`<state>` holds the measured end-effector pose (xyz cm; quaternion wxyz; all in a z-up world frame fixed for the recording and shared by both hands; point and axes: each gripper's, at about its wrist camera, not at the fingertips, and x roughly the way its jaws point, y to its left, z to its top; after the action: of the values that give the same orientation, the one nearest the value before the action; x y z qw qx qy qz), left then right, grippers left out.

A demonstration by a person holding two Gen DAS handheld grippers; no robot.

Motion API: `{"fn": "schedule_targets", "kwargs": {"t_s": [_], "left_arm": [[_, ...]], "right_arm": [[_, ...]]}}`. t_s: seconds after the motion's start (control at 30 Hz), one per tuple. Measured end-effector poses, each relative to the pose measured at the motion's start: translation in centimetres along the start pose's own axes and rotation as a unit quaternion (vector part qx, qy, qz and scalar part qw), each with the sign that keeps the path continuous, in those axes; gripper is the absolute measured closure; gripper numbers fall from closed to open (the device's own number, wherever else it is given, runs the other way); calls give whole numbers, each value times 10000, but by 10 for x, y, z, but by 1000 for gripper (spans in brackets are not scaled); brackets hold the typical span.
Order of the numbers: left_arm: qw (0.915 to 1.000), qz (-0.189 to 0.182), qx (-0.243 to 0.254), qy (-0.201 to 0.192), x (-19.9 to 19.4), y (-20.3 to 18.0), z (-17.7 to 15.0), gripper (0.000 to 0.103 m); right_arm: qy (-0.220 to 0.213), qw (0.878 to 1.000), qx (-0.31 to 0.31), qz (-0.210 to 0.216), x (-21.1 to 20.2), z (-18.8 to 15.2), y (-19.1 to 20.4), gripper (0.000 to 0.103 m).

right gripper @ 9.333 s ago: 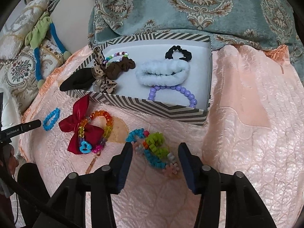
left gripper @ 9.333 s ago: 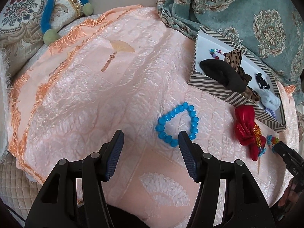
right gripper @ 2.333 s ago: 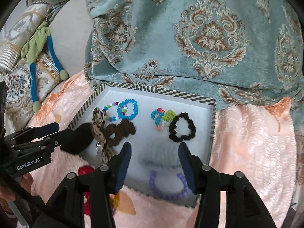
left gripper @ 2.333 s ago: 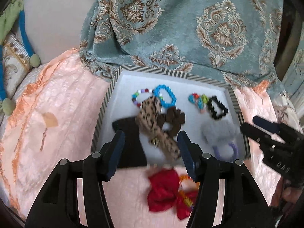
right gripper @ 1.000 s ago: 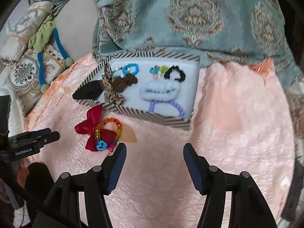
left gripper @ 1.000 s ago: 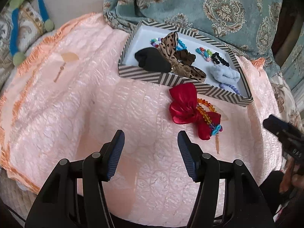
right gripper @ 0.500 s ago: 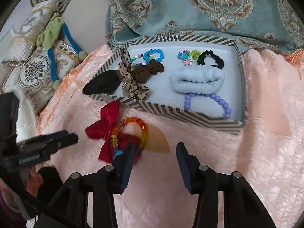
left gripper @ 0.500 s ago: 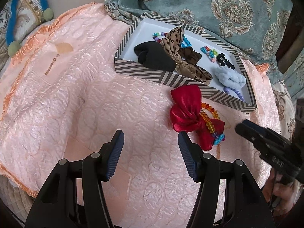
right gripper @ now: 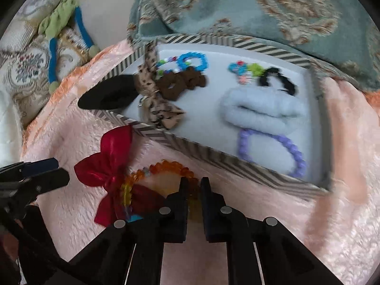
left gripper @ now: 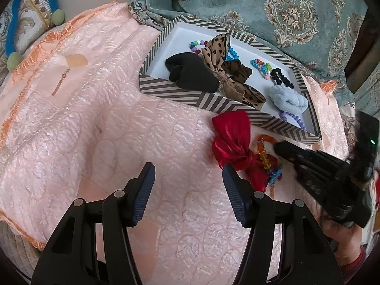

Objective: Organize jewelry
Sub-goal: 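Grasp red bow with left tool while right tool grasps orange bead bracelet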

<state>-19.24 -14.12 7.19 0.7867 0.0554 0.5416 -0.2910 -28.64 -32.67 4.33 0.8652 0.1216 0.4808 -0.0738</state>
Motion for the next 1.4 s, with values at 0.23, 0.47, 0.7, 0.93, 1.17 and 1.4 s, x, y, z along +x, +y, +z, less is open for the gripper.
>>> {"fn": "schedule_targets", "kwargs": {"t_s": [0.23, 0.47, 0.7, 0.93, 1.17, 1.4], "left_arm": [[9996, -153, -198, 86, 14, -13, 4, 34], [9979, -80, -622, 146, 31, -36, 10, 33], [9966, 261, -778, 38, 47, -50, 12, 33], [9993, 199, -295, -76, 39, -54, 13, 80], [9991, 87, 36, -407, -1, -58, 13, 81], [9950, 371, 378, -849, -37, -66, 17, 81]], "right_arm": [[-27, 9993, 258, -279, -42, -29, -52, 94], [35, 9981, 598, -124, -53, -46, -82, 94], [-50, 9976, 665, 161, -44, -50, -78, 94], [-390, 9962, 720, 290, -64, -42, -73, 94], [-753, 9951, 504, 389, -101, -24, -55, 94], [-987, 9939, 349, 337, -127, -7, -44, 94]]}}
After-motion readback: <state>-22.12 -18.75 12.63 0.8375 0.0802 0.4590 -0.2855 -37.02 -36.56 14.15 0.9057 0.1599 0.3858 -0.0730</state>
